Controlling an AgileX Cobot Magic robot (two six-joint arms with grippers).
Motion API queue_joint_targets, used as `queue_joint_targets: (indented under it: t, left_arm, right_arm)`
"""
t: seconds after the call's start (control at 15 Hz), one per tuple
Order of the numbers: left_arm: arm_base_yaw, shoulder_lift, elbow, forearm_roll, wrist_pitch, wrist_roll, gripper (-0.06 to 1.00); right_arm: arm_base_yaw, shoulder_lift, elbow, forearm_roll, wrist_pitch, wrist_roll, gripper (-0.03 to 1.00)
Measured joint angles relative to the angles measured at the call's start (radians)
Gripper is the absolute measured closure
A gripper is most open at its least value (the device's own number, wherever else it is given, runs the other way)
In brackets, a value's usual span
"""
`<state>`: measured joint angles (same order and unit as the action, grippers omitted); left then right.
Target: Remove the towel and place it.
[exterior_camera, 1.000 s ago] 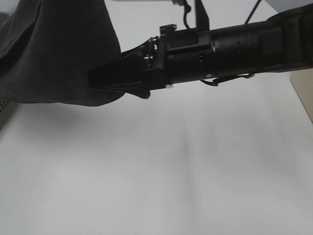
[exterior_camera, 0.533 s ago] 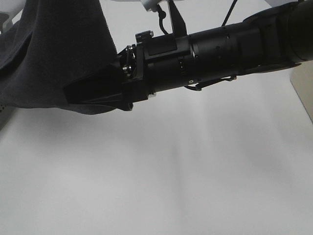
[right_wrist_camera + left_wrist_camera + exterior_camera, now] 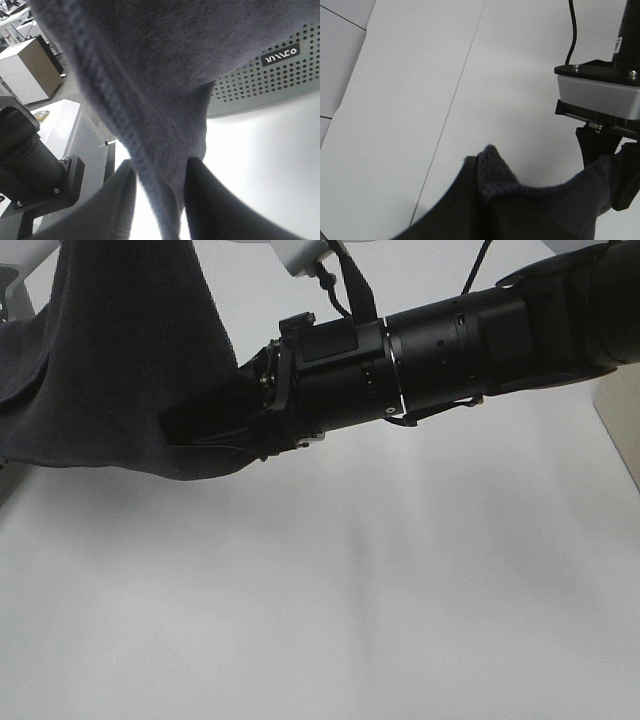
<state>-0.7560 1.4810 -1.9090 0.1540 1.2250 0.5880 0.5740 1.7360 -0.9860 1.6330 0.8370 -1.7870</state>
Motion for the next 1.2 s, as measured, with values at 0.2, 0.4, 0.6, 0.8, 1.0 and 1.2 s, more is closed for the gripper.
queue_joint_targets:
  t: [0.2, 0.4, 0.6, 0.8, 1.0, 1.2]
  left_arm:
    - [0.0, 0.0, 0.0, 0.026, 0.002, 0.0, 0.94]
    - [0.0, 0.0, 0.0, 0.026, 0.002, 0.0, 0.94]
    - [0.0, 0.0, 0.0, 0.026, 0.002, 0.0, 0.94]
    - [0.0, 0.0, 0.0, 0.075, 0.005, 0.002, 0.94]
    - [0.0, 0.0, 0.0, 0.114, 0.003, 0.004, 0.94]
    - [0.0, 0.0, 0.0, 0.114, -0.033, 0.004, 0.94]
  right_arm:
    - [0.0, 0.0, 0.0, -0.006, -0.007, 0.006, 0.96]
    - [0.0, 0.0, 0.0, -0.006, -0.007, 0.006, 0.96]
    - [0.0, 0.0, 0.0, 0.009, -0.026, 0.12, 0.96]
    - [0.0, -0.029, -0.006, -0.08, -0.107, 0.383, 0.96]
    - [0.0, -0.104, -0.062, -0.362, -0.123, 0.721, 0.96]
    - [0.0, -0.169, -0.207, -0.745, -0.04, 1.159, 0.96]
